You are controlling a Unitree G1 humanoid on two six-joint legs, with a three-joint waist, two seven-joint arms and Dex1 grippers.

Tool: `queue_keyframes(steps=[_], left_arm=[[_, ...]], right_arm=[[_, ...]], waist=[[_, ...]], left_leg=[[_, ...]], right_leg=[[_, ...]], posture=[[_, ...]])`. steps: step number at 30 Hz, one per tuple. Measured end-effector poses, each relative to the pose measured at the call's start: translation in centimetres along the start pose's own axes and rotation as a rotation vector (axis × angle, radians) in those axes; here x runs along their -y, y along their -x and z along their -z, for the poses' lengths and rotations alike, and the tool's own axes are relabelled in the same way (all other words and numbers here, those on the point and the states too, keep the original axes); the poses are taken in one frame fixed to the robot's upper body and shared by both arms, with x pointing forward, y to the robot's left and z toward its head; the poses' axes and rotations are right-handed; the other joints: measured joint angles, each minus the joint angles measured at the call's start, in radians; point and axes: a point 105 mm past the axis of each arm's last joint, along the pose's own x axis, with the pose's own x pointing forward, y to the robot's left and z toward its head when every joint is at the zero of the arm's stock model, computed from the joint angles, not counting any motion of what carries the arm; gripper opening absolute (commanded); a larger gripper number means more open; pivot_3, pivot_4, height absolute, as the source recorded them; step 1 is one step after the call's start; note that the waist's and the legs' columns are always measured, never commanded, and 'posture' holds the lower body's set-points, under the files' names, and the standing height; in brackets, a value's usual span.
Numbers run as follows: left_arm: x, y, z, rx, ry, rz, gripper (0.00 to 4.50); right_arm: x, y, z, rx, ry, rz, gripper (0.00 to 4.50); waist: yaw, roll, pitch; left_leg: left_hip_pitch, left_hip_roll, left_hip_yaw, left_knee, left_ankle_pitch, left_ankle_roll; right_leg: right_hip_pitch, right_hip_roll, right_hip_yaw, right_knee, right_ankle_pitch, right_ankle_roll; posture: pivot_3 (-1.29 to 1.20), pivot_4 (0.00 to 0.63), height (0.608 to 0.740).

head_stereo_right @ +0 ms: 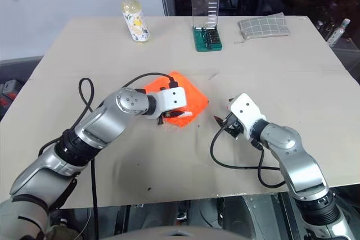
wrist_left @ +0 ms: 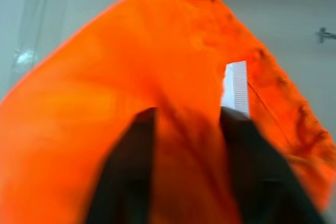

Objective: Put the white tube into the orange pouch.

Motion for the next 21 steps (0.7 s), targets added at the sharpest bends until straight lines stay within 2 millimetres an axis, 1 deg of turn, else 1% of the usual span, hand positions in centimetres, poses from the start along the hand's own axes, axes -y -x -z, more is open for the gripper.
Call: queue_keyframes(steps=[1,4,6,7,9,11,15,18,21], left_arm=[[-0.3,0.1,-0.1,0.014,0.033,0.000,0.03],[-1.2,0.8,-0.1,0.067,0.175,0.022,0.03],[-2.3,2.0,-0.2,0.123,0.292,0.056,0.03],[-2.6,2.2,-0.4,0.137,0.305,0.060,0.03],[-3.6,3.5,-1.1,0.215,0.369,0.090,0.03],[-4.2,4.3,-1.4,0.275,0.421,0.121,0.03],[-4.9,5.3,-0.6,0.340,0.522,0.164,0.03],[-5.3,6.2,-0.3,0.374,0.550,0.184,0.03],[-5.9,6.9,-0.1,0.386,0.561,0.177,0.03]], right_arm=[[0.0,0.0,0.0,0.003,0.000,0.003,3.65],[0.0,-0.2,-0.1,0.011,-0.009,0.008,3.65],[-0.1,-0.8,0.2,0.017,-0.041,0.010,3.65],[-0.1,-1.0,0.3,0.015,-0.046,0.010,3.65],[0.0,-1.9,0.7,0.008,-0.074,0.018,3.65],[0.4,-2.8,1.2,-0.009,-0.054,0.027,3.65],[1.3,-4.2,1.6,-0.031,0.041,0.052,3.65],[1.8,-5.2,0.8,0.002,0.082,0.053,3.65],[0.9,-6.2,-0.5,0.075,0.094,0.007,3.65]], waist=[[0.000,0.000,0.000],[-0.001,0.000,0.000],[-0.002,0.000,0.000],[-0.002,0.000,0.000],[-0.003,0.000,0.000],[-0.004,0.000,0.000],[-0.004,0.000,0.000],[-0.003,0.000,0.001],[-0.004,0.000,0.001]], left_leg=[[0.000,0.000,0.000,0.000,0.000,0.000],[0.000,0.000,0.000,0.000,0.000,0.000],[0.000,0.000,0.000,0.000,0.000,0.000],[0.000,0.000,0.000,0.000,0.000,0.000],[0.000,0.000,0.000,0.000,0.000,0.000],[0.000,0.000,0.001,0.000,0.000,0.000],[-0.001,0.000,0.001,0.000,0.000,0.000],[-0.001,0.000,0.001,0.000,0.000,0.000],[-0.001,0.000,0.001,0.000,0.000,0.000]], right_leg=[[0.000,0.000,0.000,0.000,0.000,0.000],[0.000,0.000,0.000,0.000,0.000,0.000],[0.000,0.000,-0.001,0.000,0.000,0.001],[0.000,0.001,-0.001,0.000,0.000,0.001],[0.000,0.000,0.000,0.000,0.000,0.001],[0.000,0.000,0.000,0.000,0.000,0.000],[-0.001,0.000,0.000,0.000,0.000,0.000],[-0.001,0.000,0.000,0.000,0.001,-0.002],[-0.001,0.001,0.000,0.000,0.001,-0.002]], posture=[[0.00,0.150,0.740],[0.00,0.150,0.740],[0.00,0.150,0.740],[0.00,0.150,0.740],[0.00,0.150,0.740],[0.00,0.150,0.740],[0.00,0.150,0.740],[0.00,0.150,0.740],[0.00,0.150,0.740]])
